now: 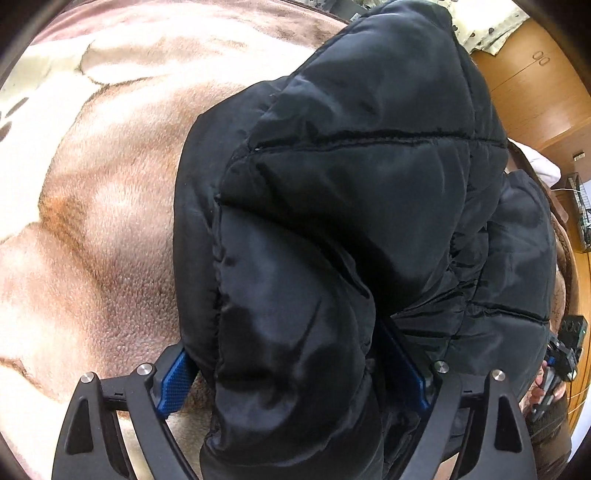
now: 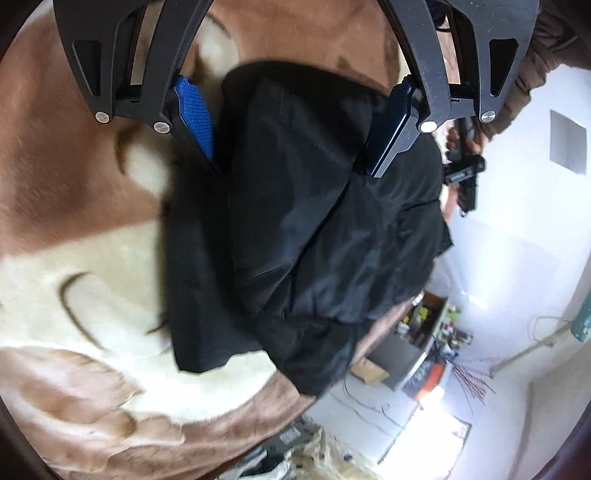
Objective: Fold large clothes
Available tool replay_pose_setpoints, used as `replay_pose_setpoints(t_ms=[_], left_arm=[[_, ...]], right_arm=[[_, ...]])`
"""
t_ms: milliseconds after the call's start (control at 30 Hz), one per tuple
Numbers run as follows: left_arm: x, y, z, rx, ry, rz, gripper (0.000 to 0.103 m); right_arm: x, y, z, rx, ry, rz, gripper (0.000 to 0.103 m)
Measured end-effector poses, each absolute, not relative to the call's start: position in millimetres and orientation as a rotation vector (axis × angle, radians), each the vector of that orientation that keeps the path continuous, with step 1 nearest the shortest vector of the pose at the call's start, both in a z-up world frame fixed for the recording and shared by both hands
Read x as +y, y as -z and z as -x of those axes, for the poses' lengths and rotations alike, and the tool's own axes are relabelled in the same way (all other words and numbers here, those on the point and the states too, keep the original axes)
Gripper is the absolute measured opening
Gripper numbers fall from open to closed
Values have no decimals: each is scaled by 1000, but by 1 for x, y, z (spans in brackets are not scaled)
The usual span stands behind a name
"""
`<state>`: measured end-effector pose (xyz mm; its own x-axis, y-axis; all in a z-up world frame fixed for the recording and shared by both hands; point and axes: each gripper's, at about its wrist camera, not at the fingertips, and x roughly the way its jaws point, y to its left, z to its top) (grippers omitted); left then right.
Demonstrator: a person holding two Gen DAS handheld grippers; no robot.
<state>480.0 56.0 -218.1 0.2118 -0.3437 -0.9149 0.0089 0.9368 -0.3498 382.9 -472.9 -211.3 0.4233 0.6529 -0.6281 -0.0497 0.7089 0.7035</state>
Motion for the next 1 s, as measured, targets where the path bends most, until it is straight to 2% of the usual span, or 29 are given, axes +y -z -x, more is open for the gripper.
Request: replay_pose_setpoints(t_ms=[67, 233, 600, 700, 767, 1000], left_arm=[[51, 218, -486, 1342, 256, 289, 91], [60, 225, -496, 1348, 263, 279, 95], [54, 232, -509, 1358, 279, 290, 98], [54, 231, -507, 1356, 266, 269, 98], [48, 229, -506, 1359, 251, 247, 98], [18, 213, -501, 1345, 206, 149, 92]], right_arm=[[-468, 217, -393, 1065, -525, -665, 96], [-468, 229, -408, 1071, -571, -644, 103], [-468, 241, -421, 1142, -606, -666, 103], [-457, 237, -424, 1197, -549, -597, 102], [-446, 231, -425, 1228, -504, -521, 101], [-426, 212, -414, 1203, -383, -356, 75]])
